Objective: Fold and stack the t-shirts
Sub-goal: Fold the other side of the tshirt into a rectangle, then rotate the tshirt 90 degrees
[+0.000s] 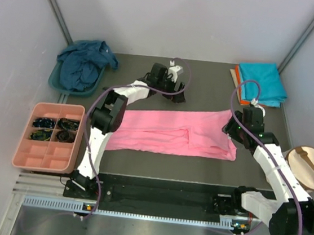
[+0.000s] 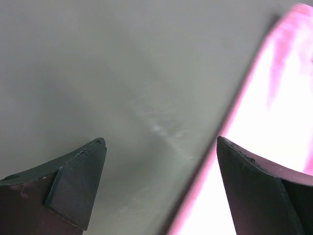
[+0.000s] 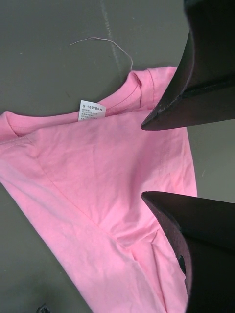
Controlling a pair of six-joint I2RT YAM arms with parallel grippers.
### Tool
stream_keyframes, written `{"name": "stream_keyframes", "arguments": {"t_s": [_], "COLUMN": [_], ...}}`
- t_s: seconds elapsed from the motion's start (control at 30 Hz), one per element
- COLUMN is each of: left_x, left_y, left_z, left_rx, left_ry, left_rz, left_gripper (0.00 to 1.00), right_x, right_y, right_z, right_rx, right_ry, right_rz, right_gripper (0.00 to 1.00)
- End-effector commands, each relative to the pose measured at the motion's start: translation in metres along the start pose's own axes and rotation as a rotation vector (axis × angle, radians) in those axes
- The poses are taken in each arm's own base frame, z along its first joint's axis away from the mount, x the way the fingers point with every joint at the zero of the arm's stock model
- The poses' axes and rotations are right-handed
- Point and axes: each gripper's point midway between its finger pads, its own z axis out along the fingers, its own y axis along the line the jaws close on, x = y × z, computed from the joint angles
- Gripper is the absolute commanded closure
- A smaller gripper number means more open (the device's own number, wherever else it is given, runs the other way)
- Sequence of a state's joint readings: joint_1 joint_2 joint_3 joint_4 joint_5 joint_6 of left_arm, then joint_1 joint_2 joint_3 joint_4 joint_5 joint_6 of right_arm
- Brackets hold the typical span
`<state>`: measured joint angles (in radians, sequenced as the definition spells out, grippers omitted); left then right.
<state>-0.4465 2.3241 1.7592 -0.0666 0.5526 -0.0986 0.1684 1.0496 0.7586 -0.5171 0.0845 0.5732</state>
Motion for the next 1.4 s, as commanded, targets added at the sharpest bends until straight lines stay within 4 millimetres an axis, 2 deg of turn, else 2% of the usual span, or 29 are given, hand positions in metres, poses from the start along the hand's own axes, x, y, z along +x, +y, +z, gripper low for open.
{"name": "stream_keyframes", "arguments": {"t_s": [0.0,0.1,0.17,0.23,0.4,0.73,0.77,0.9,1.13,1.37], "left_x": [-0.013,-0.001,0.010,0.023,0.039,0.052,0.047,0.053,0.078,0.089], "left_y": [-0.061,-0.085,-0.095,-0.090,-0.084,-0.069,-0.072,-0.082,-0.099,-0.107], "left_z": [0.012,0.022,0.031,0.039,0.052,0.062,0.063,0.068,0.077,0.077], "left_rx": [0.178,0.243,0.252,0.226,0.194,0.136,0.149,0.179,0.184,0.190], "left_ry": [0.002,0.032,0.069,0.107,0.150,0.187,0.178,0.190,0.261,0.294], "left_rz": [0.169,0.226,0.245,0.257,0.291,0.320,0.323,0.318,0.361,0.389], "left_gripper": [0.01,0.01,0.01,0.01,0.01,0.02,0.02,0.06,0.15,0.18], "right_x": [0.000,0.002,0.003,0.004,0.005,0.006,0.006,0.009,0.010,0.011], "right_y": [0.004,0.002,0.001,0.000,0.000,0.001,0.001,-0.002,-0.003,-0.003], "right_z": [-0.004,-0.005,-0.006,-0.008,-0.011,-0.014,-0.014,-0.014,-0.013,-0.012], "right_rx": [-0.023,-0.021,-0.021,-0.020,-0.026,-0.032,-0.032,-0.026,-0.024,-0.023], "right_ry": [-0.020,-0.016,-0.016,-0.015,-0.016,-0.014,-0.014,-0.010,-0.010,-0.009], "right_rz": [0.005,0.008,0.008,0.006,0.006,0.006,0.006,0.006,0.009,0.013], "right_gripper": [0.47,0.47,0.47,0.47,0.46,0.47,0.47,0.46,0.46,0.46]}}
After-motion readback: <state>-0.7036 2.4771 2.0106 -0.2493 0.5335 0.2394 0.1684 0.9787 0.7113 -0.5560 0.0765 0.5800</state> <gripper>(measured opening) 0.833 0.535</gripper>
